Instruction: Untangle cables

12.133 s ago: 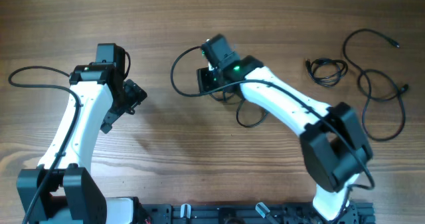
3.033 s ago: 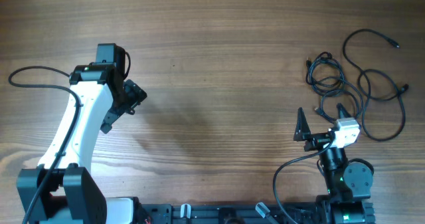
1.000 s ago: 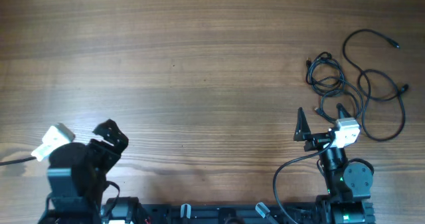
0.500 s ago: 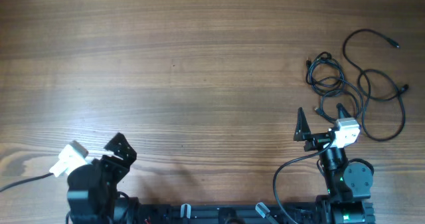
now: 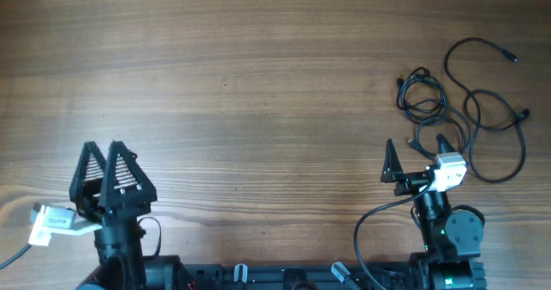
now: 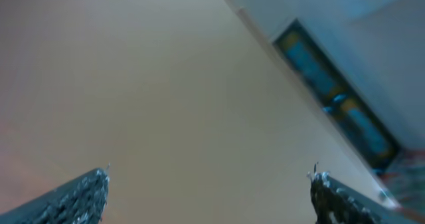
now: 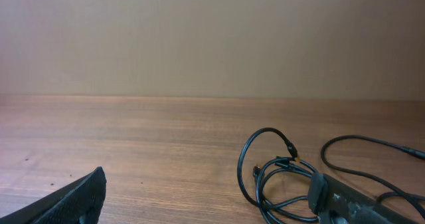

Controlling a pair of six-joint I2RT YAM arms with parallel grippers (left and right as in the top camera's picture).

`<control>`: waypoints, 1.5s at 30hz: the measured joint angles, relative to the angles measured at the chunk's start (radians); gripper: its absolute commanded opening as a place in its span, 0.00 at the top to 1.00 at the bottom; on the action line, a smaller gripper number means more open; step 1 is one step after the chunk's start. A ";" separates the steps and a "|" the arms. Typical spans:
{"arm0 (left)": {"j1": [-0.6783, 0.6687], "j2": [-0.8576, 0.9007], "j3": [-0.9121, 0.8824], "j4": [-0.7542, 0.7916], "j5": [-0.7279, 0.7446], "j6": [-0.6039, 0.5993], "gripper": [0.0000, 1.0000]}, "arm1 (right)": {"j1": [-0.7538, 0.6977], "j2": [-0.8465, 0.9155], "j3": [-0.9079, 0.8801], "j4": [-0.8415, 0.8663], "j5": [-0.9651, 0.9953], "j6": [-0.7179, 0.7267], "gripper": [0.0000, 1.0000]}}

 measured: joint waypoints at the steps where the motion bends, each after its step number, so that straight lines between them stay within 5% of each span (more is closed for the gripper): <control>1: 0.000 0.000 -0.043 0.090 0.014 0.000 0.00 | 0.000 0.000 0.000 0.000 0.000 0.000 0.00; 7: 0.000 0.001 -0.250 0.326 0.055 0.022 0.00 | 0.000 0.000 0.000 0.000 0.000 0.000 0.00; 12: 0.000 0.001 -0.337 0.343 0.063 0.085 0.00 | 0.000 0.000 0.000 0.000 0.000 0.000 0.00; 23: 0.000 0.002 -0.366 -0.171 0.067 0.414 0.00 | 0.000 0.000 0.000 0.000 0.000 0.000 0.00; 32: 0.000 0.001 -0.366 -0.170 0.135 0.615 0.00 | 0.000 0.000 0.000 0.000 0.000 0.000 0.00; 45: 0.000 0.001 -0.366 -0.168 0.145 0.636 0.00 | 0.000 0.000 0.000 0.000 0.000 0.000 0.00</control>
